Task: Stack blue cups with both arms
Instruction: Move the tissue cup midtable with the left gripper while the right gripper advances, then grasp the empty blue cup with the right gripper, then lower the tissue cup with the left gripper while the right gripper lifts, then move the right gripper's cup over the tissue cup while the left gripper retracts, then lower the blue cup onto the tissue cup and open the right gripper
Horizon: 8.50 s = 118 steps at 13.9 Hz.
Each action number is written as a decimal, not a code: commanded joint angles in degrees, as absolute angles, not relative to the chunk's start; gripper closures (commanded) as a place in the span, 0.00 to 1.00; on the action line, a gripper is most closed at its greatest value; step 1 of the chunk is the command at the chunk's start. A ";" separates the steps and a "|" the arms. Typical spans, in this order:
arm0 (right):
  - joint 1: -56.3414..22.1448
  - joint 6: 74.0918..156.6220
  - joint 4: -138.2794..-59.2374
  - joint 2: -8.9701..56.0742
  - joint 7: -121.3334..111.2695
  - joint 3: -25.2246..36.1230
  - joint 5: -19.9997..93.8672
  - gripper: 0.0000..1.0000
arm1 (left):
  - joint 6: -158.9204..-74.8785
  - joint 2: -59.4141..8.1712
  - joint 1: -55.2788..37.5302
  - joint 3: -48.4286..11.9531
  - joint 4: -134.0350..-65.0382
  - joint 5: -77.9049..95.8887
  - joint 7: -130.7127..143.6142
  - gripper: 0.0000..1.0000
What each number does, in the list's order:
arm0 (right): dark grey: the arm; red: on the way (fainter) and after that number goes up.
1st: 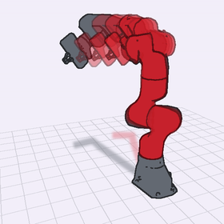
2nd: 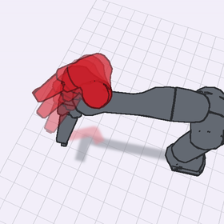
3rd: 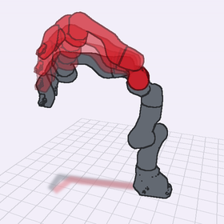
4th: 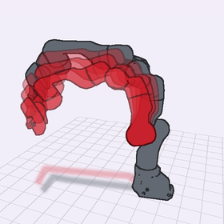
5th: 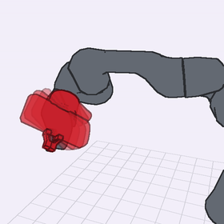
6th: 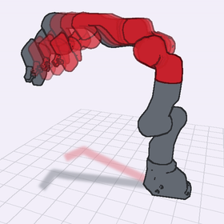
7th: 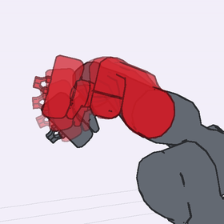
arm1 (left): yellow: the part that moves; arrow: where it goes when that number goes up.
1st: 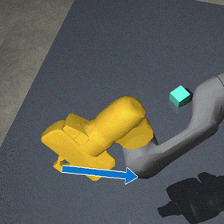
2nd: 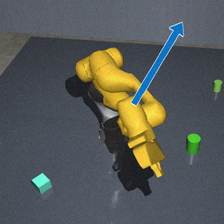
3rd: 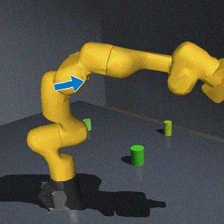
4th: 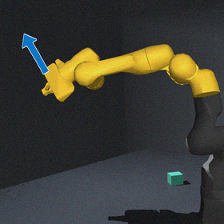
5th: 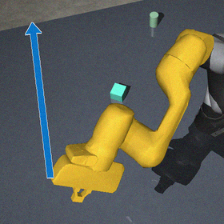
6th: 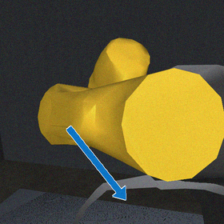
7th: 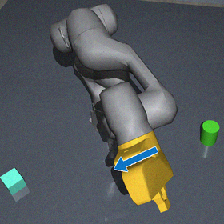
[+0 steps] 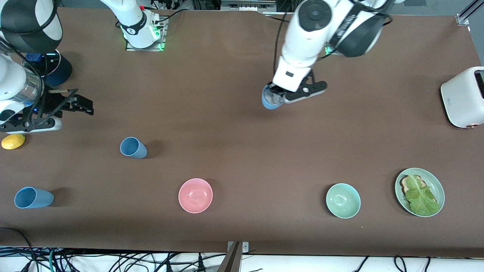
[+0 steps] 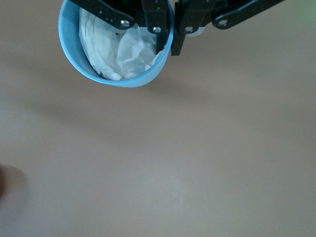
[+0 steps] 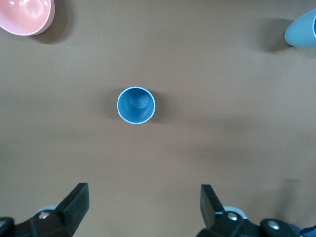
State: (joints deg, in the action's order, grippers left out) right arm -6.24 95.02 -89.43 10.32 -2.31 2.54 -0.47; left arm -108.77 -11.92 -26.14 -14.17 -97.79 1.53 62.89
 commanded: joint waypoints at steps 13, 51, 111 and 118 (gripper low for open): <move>-4.48 107.39 -93.25 16.43 -6.94 2.81 0.97 0.00 | -126.64 -29.96 -37.00 -11.34 -91.93 -6.75 86.65 1.00; -3.52 130.25 -106.61 26.98 -7.47 1.41 6.15 0.76 | -122.19 -28.05 -33.23 -9.84 -90.27 -16.27 64.02 0.00; -44.65 113.03 -77.87 34.45 65.83 1.58 -0.09 1.00 | -90.09 0.09 -2.64 0.18 -90.35 1.85 -0.61 0.00; -44.56 112.94 -77.87 34.37 65.65 1.58 -1.41 0.57 | -90.00 -0.79 -2.64 0.09 -90.62 1.85 -2.20 0.00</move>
State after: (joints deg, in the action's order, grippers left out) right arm -44.07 113.47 -79.87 33.47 64.68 1.13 -0.54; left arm -90.16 -1.25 -2.37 -0.09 -89.70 1.93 -1.04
